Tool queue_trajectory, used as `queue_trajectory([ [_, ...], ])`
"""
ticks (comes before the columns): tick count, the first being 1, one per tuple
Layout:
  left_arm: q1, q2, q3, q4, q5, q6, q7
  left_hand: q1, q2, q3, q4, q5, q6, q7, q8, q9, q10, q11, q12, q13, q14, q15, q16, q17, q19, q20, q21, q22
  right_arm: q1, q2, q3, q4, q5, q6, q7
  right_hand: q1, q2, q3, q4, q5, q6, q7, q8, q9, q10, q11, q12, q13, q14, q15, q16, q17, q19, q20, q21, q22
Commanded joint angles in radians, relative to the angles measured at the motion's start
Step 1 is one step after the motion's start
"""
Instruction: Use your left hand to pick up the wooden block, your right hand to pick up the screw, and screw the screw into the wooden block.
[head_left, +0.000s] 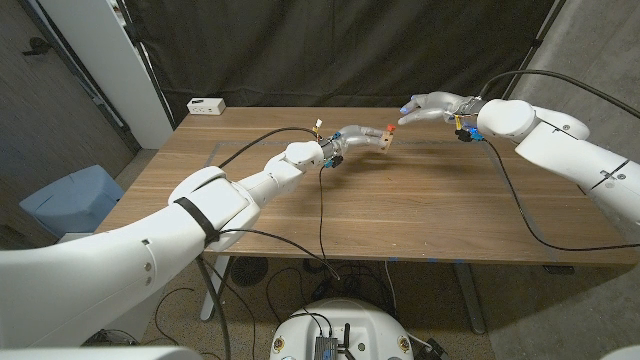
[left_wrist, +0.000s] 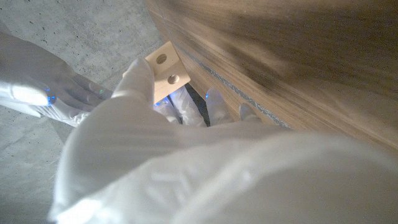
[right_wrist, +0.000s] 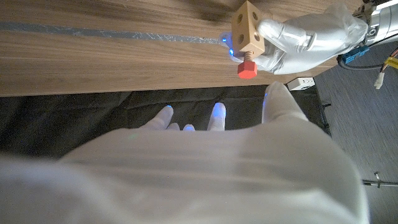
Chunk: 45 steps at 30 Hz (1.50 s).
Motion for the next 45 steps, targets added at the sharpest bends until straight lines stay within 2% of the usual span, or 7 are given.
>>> queue_trajectory([
  [1,-0.002,0.0,0.008,0.0,0.01,-0.008,0.0,-0.001,0.002,0.005,0.003,0.005,0.009,0.001,0.005,0.003,-0.002,0.0,0.0,0.003,0.002,-0.036,0.002,0.004,-0.004,0.001,0.006,0.003,0.091,-0.007,-0.051,-0.004,-0.044,-0.035,0.109,0.017,0.003,0.013,-0.003,0.008,0.007,0.002,-0.002,0.003,-0.022,0.002,0.002,0.004,-0.015,0.002,0.001,0.002,-0.002,0.001,0.0,0.004],
  [14,0.001,-0.001,0.013,-0.005,0.015,-0.014,-0.003,0.001,0.002,0.006,0.002,0.006,0.008,-0.002,0.004,0.003,0.001,0.0,0.001,0.003,0.002,-0.037,0.002,0.003,-0.003,0.0,0.006,0.003,0.173,0.007,-0.096,0.018,-0.072,-0.053,0.235,0.023,0.001,0.027,-0.003,0.019,-0.034,-0.005,-0.03,0.004,-0.084,0.021,-0.002,0.005,-0.061,0.022,-0.006,0.003,-0.045,0.015,-0.008,0.005],
  [22,0.001,-0.002,0.015,-0.005,0.017,-0.022,-0.004,0.001,0.003,0.006,0.002,0.006,0.01,-0.002,0.005,0.003,0.0,0.0,0.001,0.003,0.001,-0.036,0.002,0.003,-0.003,0.001,0.007,0.003,0.206,0.017,-0.119,0.029,-0.096,-0.058,0.282,0.021,0.001,0.032,-0.001,0.023,-0.053,-0.008,-0.043,0.005,-0.112,0.034,-0.003,0.006,-0.084,0.031,-0.007,0.004,-0.061,0.026,-0.009,0.005],
  [29,0.001,-0.002,0.017,-0.004,0.02,-0.029,0.0,0.002,0.002,0.006,0.0,0.005,0.01,-0.003,0.005,0.003,0.0,0.0,0.001,0.003,0.002,-0.037,0.002,0.003,-0.002,-0.001,0.007,0.003,0.238,0.029,-0.147,0.034,-0.13,-0.07,0.325,0.019,0.001,0.034,0.0,0.023,-0.045,-0.012,-0.042,0.006,-0.123,0.037,-0.002,0.006,-0.09,0.034,-0.006,0.005,-0.064,0.028,-0.007,0.005],
  [45,-0.011,-0.007,0.022,0.01,0.023,-0.024,-0.006,0.001,0.003,0.007,0.0,0.006,0.011,0.0,0.005,0.003,0.002,0.0,0.001,0.003,0.0,-0.038,0.002,0.003,-0.003,0.0,0.007,0.003,0.262,0.046,-0.176,0.038,-0.198,-0.078,0.355,0.025,-0.001,0.041,-0.003,0.02,-0.006,-0.017,-0.027,0.012,-0.132,0.048,0.005,0.007,-0.096,0.037,-0.001,0.004,-0.069,0.032,-0.003,0.005],
])
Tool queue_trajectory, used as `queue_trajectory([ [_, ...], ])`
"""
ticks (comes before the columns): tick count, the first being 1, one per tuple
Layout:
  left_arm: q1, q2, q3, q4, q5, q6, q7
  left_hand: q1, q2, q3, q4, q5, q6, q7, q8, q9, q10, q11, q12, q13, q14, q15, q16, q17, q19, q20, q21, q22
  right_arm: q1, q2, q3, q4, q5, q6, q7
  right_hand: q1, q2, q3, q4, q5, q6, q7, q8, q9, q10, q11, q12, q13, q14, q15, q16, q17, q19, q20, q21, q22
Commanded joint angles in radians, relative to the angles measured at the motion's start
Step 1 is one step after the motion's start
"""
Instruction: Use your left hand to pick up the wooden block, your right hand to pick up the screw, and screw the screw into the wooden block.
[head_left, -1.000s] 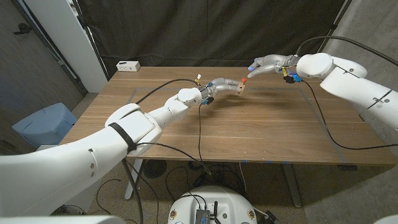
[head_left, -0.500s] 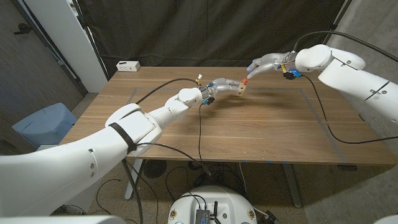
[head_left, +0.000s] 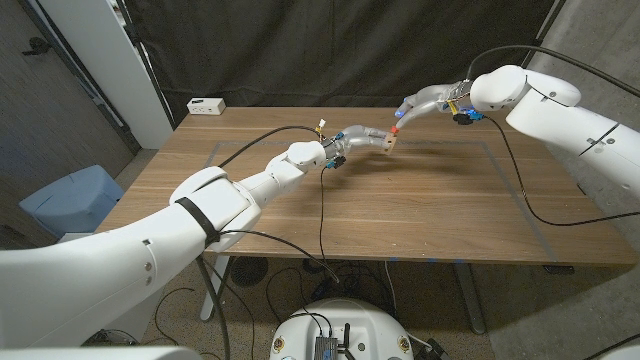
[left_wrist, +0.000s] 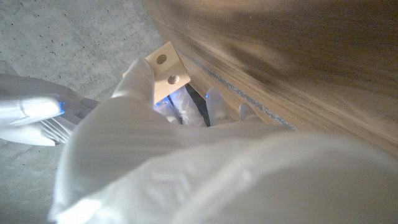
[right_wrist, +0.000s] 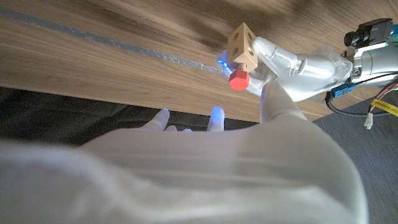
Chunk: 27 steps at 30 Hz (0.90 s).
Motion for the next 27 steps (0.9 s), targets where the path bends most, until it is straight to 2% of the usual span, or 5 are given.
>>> queue_trajectory([
  [1,-0.012,-0.005,0.006,0.013,0.003,0.002,-0.003,0.001,0.003,0.005,-0.001,0.006,0.009,0.001,0.008,0.003,0.002,0.0,0.001,0.003,0.0,-0.039,0.002,0.003,-0.003,-0.001,0.007,0.003,0.023,0.017,-0.024,0.011,-0.047,-0.006,0.03,0.014,-0.002,0.01,-0.003,0.001,0.024,0.002,0.015,0.005,-0.067,0.006,0.005,0.002,-0.05,0.005,0.007,0.001,-0.01,0.002,0.002,0.005],
  [27,-0.017,-0.004,0.012,0.02,0.004,0.009,-0.001,-0.001,0.004,0.005,0.0,0.006,0.01,0.0,0.008,0.003,0.002,0.0,0.0,0.002,-0.002,-0.04,0.001,0.003,-0.004,0.002,0.007,0.003,0.013,0.045,-0.04,0.04,-0.093,-0.001,0.019,0.042,-0.002,0.029,-0.01,-0.011,0.081,0.003,0.045,0.02,-0.06,-0.002,0.016,0.002,-0.043,0.001,0.015,0.0,0.001,-0.007,0.01,0.005],
])
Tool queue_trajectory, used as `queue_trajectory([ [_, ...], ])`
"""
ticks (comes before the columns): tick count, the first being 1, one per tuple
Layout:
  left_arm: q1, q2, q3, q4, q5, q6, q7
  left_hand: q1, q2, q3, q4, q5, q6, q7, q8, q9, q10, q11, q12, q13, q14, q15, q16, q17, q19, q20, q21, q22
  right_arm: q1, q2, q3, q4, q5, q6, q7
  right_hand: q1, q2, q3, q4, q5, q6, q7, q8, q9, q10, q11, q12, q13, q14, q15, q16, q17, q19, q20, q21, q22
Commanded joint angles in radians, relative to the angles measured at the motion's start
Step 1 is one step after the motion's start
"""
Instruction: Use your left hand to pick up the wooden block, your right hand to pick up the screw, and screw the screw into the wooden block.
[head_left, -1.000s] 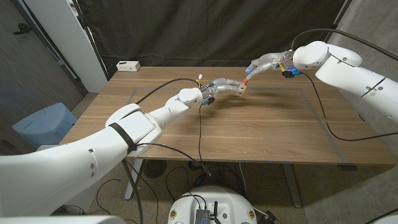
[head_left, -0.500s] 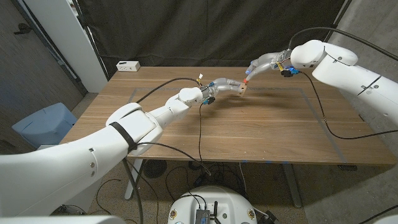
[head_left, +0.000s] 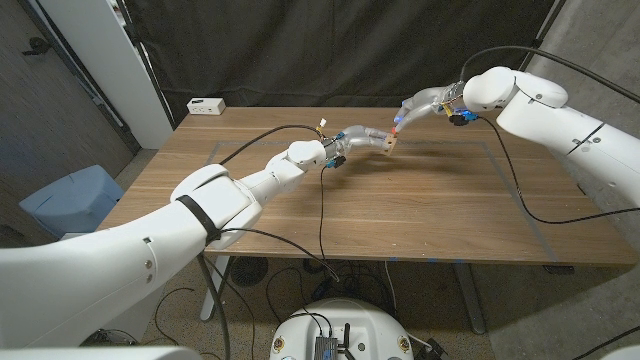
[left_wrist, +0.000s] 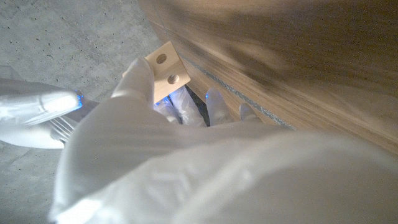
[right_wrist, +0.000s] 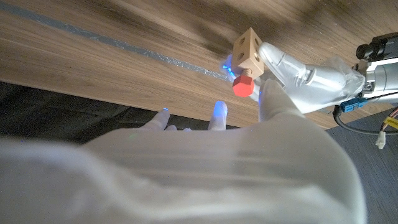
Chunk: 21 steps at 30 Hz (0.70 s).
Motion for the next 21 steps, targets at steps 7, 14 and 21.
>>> queue_trajectory([
  [7,-0.004,-0.001,0.001,0.008,-0.002,0.001,0.011,-0.002,0.005,0.007,0.0,0.006,0.01,0.0,0.005,0.003,0.002,0.0,0.001,0.002,-0.002,-0.04,0.001,0.003,-0.004,0.002,0.007,0.003,-0.02,0.01,-0.001,0.004,-0.023,-0.005,-0.02,0.019,-0.003,0.013,0.0,-0.006,0.022,-0.001,0.015,0.009,-0.06,-0.006,0.009,0.003,-0.04,0.001,0.012,0.003,0.003,-0.009,0.006,0.005],
  [14,-0.005,-0.005,0.0,0.015,-0.005,0.002,0.027,-0.001,0.006,0.007,-0.001,0.006,0.009,0.0,0.004,0.003,0.002,0.0,0.001,0.002,-0.001,-0.042,0.002,0.003,-0.003,0.001,0.007,0.003,-0.025,0.014,-0.001,-0.004,-0.03,-0.021,-0.029,0.022,-0.004,0.015,0.0,-0.008,0.032,0.002,0.021,0.011,-0.057,-0.006,0.011,0.003,-0.04,0.0,0.013,0.003,0.006,-0.011,0.007,0.005],
  [21,-0.006,-0.009,0.001,0.019,-0.009,0.008,0.038,0.0,0.005,0.007,-0.001,0.006,0.011,0.0,0.005,0.003,0.003,0.0,0.001,0.002,-0.001,-0.042,0.002,0.002,-0.002,0.0,0.008,0.003,-0.02,0.018,-0.006,-0.005,-0.036,-0.029,-0.027,0.024,-0.007,0.017,0.002,-0.013,0.056,0.006,0.035,0.016,-0.048,-0.023,0.015,0.003,-0.035,-0.001,0.015,0.004,0.012,-0.01,0.009,0.005],
])
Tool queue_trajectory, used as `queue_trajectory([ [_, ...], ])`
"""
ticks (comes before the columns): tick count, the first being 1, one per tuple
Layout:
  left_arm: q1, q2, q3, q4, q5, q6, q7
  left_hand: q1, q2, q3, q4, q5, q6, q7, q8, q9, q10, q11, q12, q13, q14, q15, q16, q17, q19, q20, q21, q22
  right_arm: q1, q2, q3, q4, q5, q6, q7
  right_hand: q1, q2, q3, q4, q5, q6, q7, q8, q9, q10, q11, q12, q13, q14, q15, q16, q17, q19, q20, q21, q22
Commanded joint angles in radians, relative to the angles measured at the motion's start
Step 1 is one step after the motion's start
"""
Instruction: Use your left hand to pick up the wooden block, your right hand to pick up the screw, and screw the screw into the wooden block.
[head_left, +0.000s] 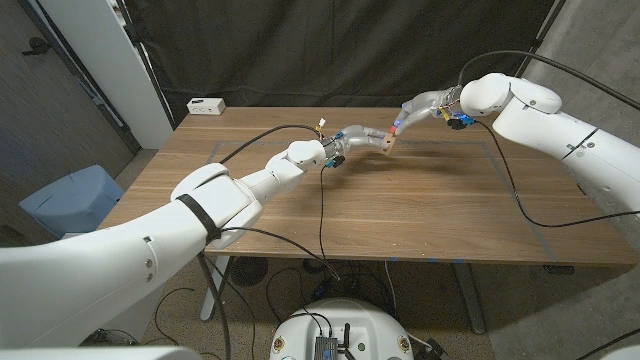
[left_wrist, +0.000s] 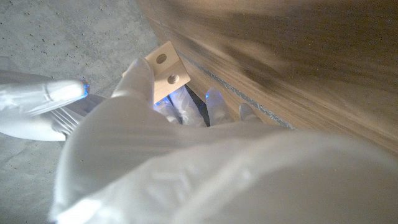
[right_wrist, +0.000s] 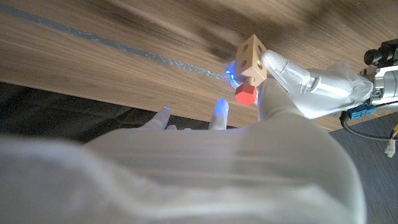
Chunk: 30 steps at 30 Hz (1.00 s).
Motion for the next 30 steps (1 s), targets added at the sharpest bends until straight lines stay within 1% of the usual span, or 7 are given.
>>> queue_trajectory([
  [1,-0.003,-0.006,0.0,0.009,-0.008,0.008,0.017,0.0,0.005,0.009,0.0,0.006,0.011,0.0,0.005,0.003,0.003,0.0,0.001,0.002,-0.001,-0.042,0.002,0.002,-0.003,0.0,0.008,0.003,-0.001,0.007,-0.004,-0.005,-0.009,-0.015,-0.007,0.01,-0.006,0.009,0.002,-0.002,0.012,0.001,0.01,0.004,-0.046,-0.01,0.007,0.003,-0.034,-0.001,0.008,0.003,0.001,0.0,0.009,0.005],
  [14,-0.009,-0.006,0.005,0.011,-0.012,0.017,0.012,0.001,0.006,0.009,0.0,0.006,0.01,-0.001,0.004,0.003,0.004,0.0,0.001,0.002,-0.001,-0.042,0.002,0.003,-0.002,-0.001,0.008,0.003,0.002,0.023,-0.013,0.0,-0.024,-0.021,-0.027,0.008,-0.009,0.011,0.006,-0.008,0.036,0.004,0.025,0.01,-0.033,-0.01,0.011,0.003,-0.026,-0.003,0.012,0.005,0.007,-0.001,0.01,0.005],
  [30,-0.014,-0.006,0.014,0.012,-0.009,0.022,-0.001,0.001,0.006,0.009,0.0,0.006,0.011,-0.001,0.004,0.003,0.004,0.0,0.001,0.002,-0.001,-0.042,0.002,0.003,-0.003,0.0,0.007,0.003,0.004,0.033,-0.018,0.009,-0.033,-0.019,-0.044,0.011,-0.009,0.016,0.007,-0.018,0.068,0.0,0.047,0.019,-0.015,-0.011,0.017,0.004,-0.014,-0.005,0.017,0.007,0.02,-0.004,0.014,0.005],
])
